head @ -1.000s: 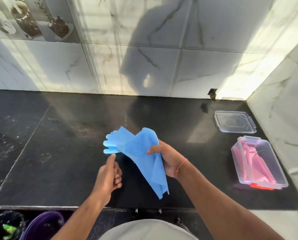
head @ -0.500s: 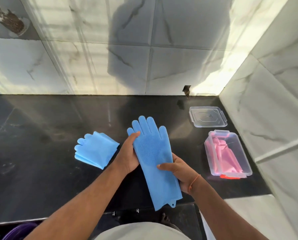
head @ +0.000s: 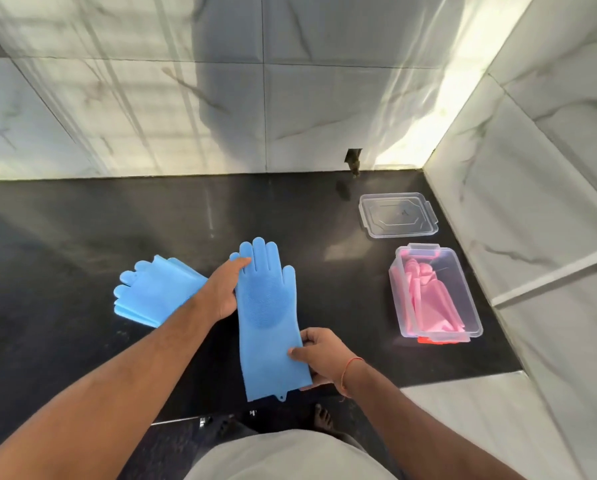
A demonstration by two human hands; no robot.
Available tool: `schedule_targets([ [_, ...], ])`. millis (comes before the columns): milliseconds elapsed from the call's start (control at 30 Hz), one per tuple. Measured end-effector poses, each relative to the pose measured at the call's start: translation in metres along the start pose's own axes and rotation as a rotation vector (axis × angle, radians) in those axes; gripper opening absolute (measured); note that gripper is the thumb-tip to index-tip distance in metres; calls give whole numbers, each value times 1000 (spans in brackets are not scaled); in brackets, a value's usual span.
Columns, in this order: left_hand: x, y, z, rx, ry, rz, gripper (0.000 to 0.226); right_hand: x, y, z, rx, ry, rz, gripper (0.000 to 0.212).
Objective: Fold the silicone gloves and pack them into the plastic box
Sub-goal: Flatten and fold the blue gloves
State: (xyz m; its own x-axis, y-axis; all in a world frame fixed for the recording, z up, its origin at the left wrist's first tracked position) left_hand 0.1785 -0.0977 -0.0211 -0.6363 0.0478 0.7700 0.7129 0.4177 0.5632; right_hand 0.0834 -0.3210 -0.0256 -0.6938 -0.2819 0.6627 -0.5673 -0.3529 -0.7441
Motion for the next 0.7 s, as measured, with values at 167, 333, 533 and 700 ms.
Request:
schedule_targets([
  [167,-10,4,23,-94,82,-75,21,-11,2,-17,106,-10,1,12],
  [333,-13,7,33,-144,118,-138,27,-13,2,-23,191,4,9,15],
  [533,-12,19,36,-199,156,-207,41,-13,1,-15,343,32,18,20],
  [700,5,51,52,-244,317,-396,38,-15,-15,-4,902,160,125,51],
])
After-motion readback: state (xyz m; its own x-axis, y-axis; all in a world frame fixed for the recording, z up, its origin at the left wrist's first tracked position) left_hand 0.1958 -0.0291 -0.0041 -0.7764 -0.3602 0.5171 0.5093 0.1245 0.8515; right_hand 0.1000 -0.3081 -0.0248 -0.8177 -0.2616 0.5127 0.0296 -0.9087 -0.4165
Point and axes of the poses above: each hand's wrist, its own x-axis away from the middle knuckle, its own z-axis out of the back of the hand, y = z × x, the point moved 5 cm from there along -x, towards the middle knuckle, and after that the axes turned 9 degrees about z, right-handed, at the moved point
